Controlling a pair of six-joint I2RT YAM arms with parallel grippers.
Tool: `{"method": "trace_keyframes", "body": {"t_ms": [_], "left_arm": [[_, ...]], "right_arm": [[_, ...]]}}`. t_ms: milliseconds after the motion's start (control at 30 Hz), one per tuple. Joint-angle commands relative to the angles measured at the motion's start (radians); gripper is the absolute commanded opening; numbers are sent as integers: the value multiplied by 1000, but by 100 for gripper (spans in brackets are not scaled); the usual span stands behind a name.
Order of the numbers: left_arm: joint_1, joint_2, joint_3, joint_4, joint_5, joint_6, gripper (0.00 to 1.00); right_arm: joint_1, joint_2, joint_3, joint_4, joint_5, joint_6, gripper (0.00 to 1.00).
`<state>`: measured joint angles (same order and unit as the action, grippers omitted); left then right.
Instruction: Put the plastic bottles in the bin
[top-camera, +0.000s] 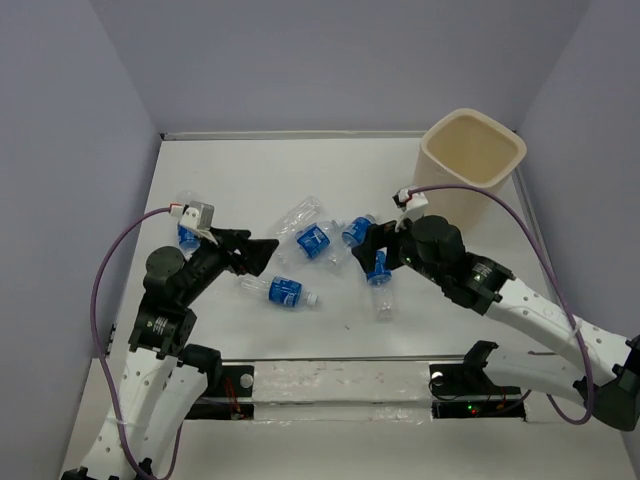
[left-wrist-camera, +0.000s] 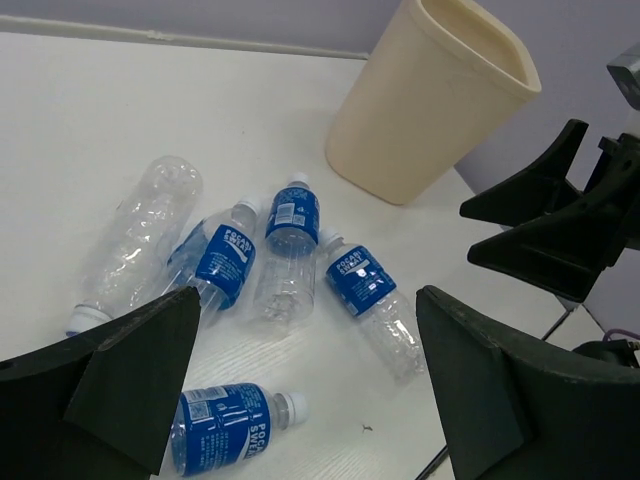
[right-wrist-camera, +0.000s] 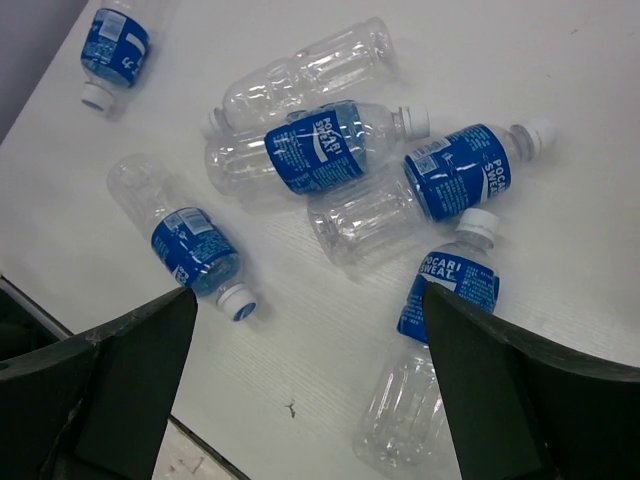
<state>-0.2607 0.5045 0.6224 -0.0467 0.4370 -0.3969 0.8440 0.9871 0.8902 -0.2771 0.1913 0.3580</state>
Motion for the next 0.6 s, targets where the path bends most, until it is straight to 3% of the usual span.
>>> {"method": "trace_keyframes", "body": {"t_ms": [0,200,333,567], "left_arm": [[-2,-1,23,-2,-15,6,99],[-2,29,22,-36,-37,-5,99],[-2,66,10,-48,-32,-8,99],[-2,124,4,-68,-72,-17,99]], "right_arm": [[3,24,0,-74,57,50,100],[-72,129,18,-162,4,87,97],[-204,188,-5,-162,-97,93,95],[-214,304,-4,-133,-135,90,96]]}}
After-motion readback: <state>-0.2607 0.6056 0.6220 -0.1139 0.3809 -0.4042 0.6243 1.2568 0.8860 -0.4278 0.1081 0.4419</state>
